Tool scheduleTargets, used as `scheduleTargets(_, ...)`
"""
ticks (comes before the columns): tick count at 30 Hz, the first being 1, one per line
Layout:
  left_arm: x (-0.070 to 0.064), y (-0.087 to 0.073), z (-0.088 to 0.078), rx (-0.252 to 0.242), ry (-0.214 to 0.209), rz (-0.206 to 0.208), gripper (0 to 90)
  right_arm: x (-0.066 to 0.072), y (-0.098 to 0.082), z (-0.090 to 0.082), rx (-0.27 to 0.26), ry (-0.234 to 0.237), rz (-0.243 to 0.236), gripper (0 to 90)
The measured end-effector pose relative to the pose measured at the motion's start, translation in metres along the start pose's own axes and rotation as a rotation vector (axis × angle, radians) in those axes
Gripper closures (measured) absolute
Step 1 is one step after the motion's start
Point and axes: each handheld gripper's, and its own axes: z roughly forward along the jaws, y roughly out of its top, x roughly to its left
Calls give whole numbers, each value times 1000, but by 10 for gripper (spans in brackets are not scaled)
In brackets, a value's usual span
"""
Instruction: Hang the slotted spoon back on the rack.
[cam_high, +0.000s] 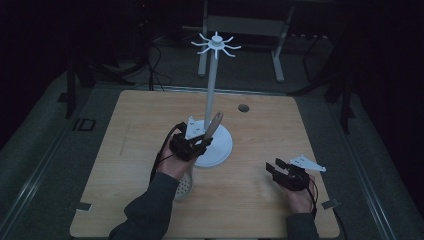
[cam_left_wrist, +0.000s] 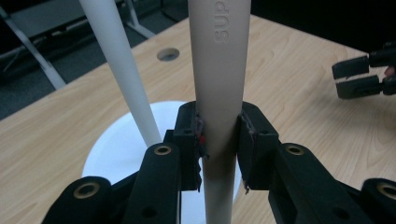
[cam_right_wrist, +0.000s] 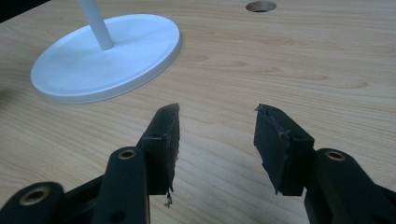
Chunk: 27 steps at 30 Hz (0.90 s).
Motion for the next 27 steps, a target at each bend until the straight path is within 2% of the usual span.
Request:
scheduleTargets(7,1,6,-7,-52,17,6,719,0,0,0,0,0,0,500)
scheduleTargets(12,2,11,-11,-87,42,-9,720,-1,0,0,3,-1,2,500)
scheduleTargets(21,3,17,-13,-103,67,-16,720,-1,-1,0,5,-3,4,500)
scheduleTargets(27,2,23,-16,-134,82,-19,720,-1,-1,0,4,-4,8,494)
